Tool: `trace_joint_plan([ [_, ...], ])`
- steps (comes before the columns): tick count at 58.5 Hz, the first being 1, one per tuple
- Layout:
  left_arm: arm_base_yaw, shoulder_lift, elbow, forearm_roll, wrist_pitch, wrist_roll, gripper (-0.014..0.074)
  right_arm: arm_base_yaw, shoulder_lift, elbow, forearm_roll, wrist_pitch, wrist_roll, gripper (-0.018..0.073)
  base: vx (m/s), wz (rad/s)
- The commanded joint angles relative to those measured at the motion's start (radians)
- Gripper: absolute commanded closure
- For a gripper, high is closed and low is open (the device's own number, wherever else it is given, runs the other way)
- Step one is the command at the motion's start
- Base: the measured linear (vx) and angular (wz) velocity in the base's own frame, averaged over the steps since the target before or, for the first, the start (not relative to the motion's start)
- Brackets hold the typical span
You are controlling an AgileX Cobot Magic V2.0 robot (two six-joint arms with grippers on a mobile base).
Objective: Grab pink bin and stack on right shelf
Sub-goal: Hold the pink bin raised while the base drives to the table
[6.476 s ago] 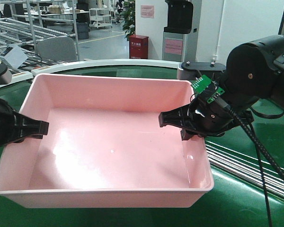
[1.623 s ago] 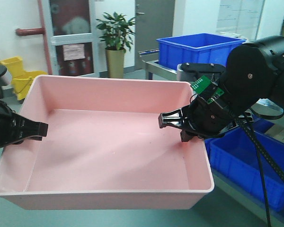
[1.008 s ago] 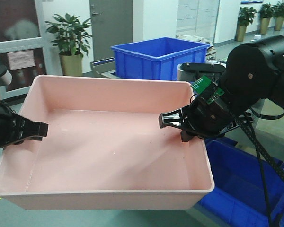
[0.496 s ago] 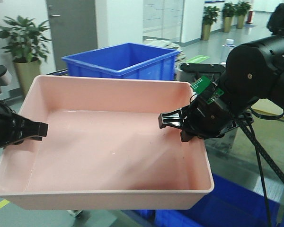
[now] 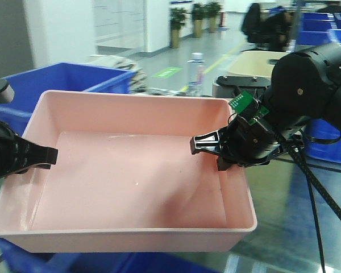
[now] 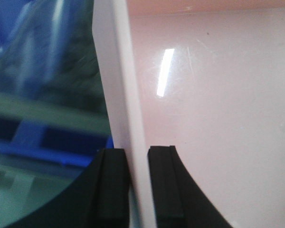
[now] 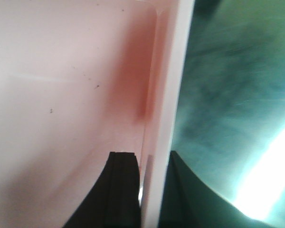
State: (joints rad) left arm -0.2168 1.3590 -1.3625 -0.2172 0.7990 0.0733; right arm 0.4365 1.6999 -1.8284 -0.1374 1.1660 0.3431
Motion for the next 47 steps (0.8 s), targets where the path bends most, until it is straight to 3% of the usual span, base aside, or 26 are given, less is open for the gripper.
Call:
trace_joint_plan([
  [1,-0.013,-0.046,-0.038,-0.068,-0.073,0.022,0.0598,-0.008,-0.045,-0.032,-0.040,-0.071,-0.018,0.0571,0.32,-0.67],
  [26,-0.013,-0.046,-0.038,-0.068,-0.073,0.022,0.0598,-0.008,-0.045,-0.032,-0.040,-0.071,-0.018,0.0571,0.26,-0.63],
  [47,-0.013,-0.046,-0.038,-0.068,-0.073,0.022,0.0598,-0.008,-0.045,-0.032,-0.040,-0.072,-0.018,0.0571,0.13,-0.39],
])
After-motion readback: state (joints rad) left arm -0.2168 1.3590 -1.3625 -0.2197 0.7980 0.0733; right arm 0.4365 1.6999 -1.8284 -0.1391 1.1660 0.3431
